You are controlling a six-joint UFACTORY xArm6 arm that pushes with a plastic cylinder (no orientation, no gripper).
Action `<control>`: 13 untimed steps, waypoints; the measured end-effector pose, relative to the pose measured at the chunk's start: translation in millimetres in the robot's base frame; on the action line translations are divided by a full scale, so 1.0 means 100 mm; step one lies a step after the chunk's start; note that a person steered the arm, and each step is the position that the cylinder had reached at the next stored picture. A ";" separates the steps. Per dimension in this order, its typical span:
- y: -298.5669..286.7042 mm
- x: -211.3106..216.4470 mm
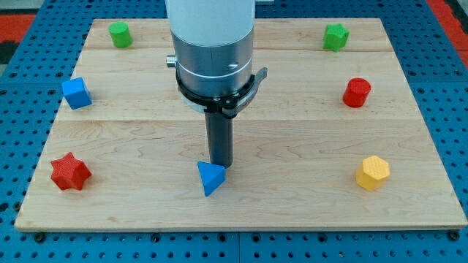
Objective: Slide the yellow hexagon vertically above the blue triangle
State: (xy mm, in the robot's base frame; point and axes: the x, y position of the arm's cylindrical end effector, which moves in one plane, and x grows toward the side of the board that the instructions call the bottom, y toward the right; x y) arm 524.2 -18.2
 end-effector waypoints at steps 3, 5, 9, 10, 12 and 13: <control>1.11 -0.60; 1.13 -0.60; 1.77 -0.53; 1.89 -0.70; 3.06 -0.11; 2.97 0.33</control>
State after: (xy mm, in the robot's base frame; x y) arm 557.5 278.4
